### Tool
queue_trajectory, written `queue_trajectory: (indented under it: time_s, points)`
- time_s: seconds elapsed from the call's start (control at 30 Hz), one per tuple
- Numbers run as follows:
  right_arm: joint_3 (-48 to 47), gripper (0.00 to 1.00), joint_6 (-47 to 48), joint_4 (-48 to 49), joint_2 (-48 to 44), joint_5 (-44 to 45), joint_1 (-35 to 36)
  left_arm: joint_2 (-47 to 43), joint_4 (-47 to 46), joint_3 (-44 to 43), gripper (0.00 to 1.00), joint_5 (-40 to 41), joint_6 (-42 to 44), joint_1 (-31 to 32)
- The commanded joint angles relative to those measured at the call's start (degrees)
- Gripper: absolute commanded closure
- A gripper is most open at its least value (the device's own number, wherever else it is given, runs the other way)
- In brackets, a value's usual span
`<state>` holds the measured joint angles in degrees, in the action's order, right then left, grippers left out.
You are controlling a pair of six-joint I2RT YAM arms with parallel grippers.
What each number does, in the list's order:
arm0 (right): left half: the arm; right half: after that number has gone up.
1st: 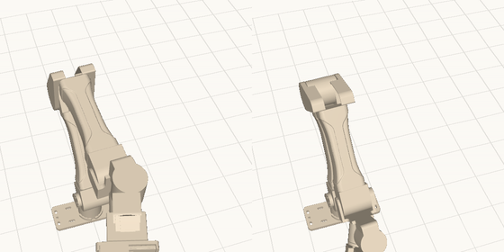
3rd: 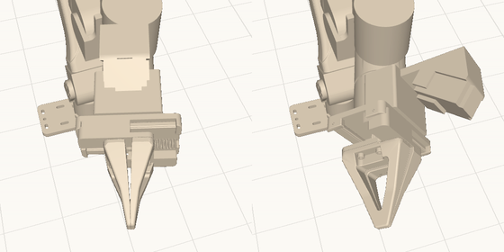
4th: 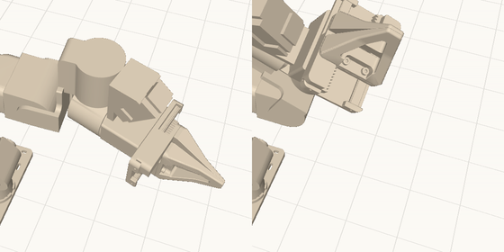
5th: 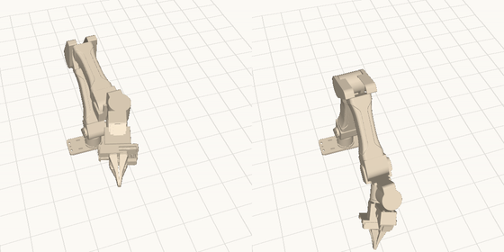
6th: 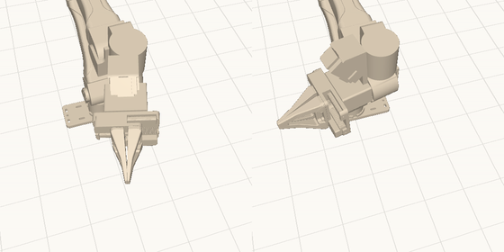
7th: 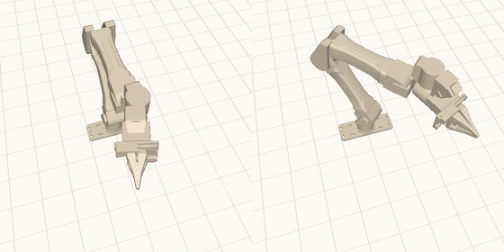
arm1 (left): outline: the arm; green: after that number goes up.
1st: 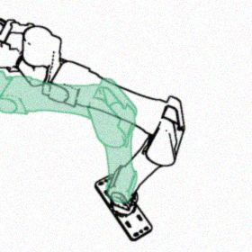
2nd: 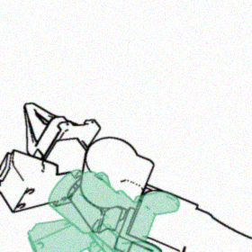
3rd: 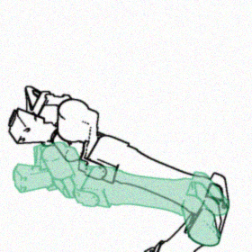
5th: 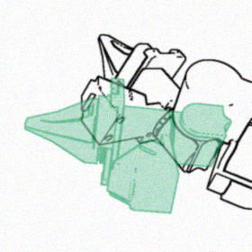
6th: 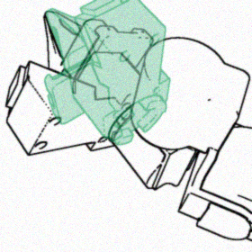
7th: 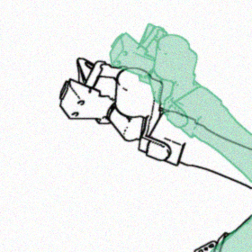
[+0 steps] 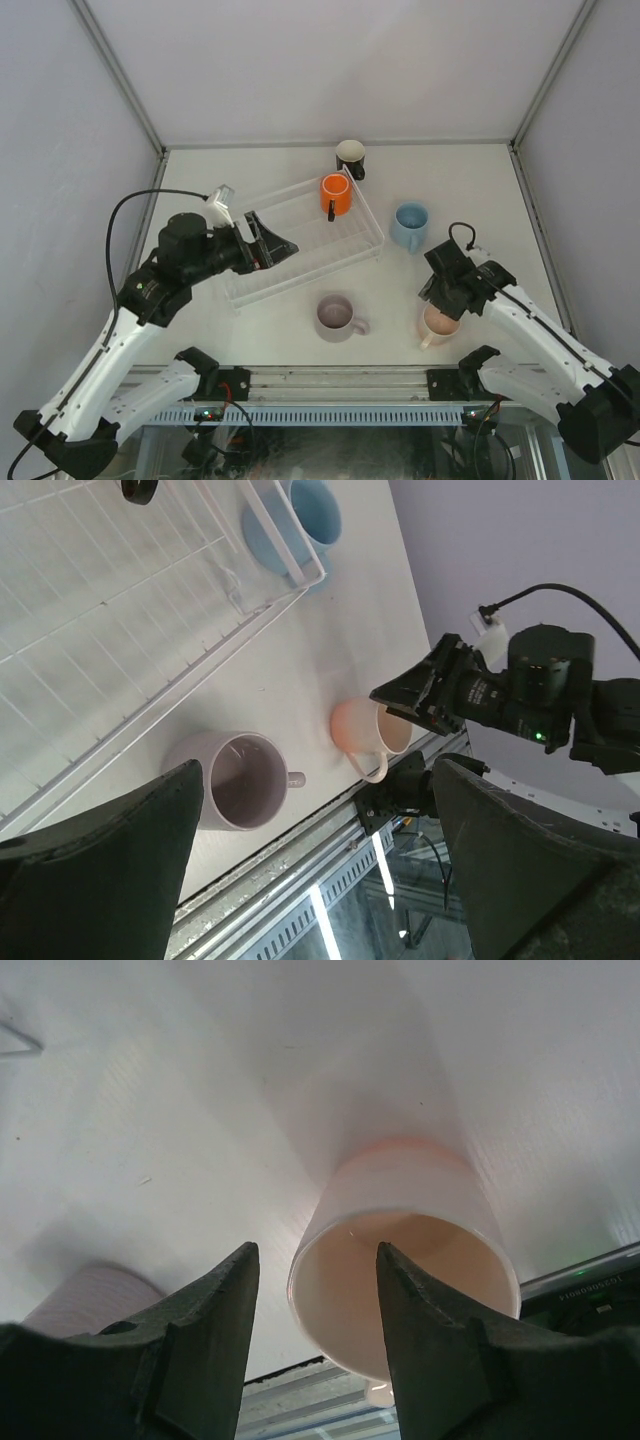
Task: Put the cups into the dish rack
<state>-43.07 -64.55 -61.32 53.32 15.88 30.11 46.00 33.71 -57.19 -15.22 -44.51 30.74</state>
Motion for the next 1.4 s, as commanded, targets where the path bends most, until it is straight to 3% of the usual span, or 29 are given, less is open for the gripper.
queue_trajectory:
  time_s: [0.0,0.3,0.67,0.87,0.97,1.07,1.37]
  points:
    - [1.0,0.5,-1.4,4.7,2.3,-0.1,0.4,-1.5,-1.8,-1.3,0.0,-0.8,-0.3,0.4]
    - [2.2,0.54,-0.5,7.6,8.0,-1.0,0.6,-1.2,-0.5,-2.9,0.0,-2.6,0.1,0.4]
    - [2.6,0.75,-0.1,5.5,8.5,-0.2,2.5,-1.4,-0.5,-2.8,0.0,-3.2,0.9,0.3]
    - [3.0,1.0,-0.1,4.5,6.9,0.3,3.2,-1.3,-0.5,-2.8,0.0,-3.7,1.4,0.3]
    - [3.0,1.0,0.1,4.6,4.0,0.3,3.7,-0.9,-1.7,-2.0,0.0,-5.1,1.4,0.3]
    - [2.0,1.0,1.4,4.8,0.0,-0.3,3.6,-0.7,-6.2,0.8,0.0,-8.8,-0.5,0.3]
    - [-11.0,1.0,8.9,8.4,-11.4,-7.6,-0.2,0.1,-32.2,11.4,0.01,-21.4,-13.4,0.3]
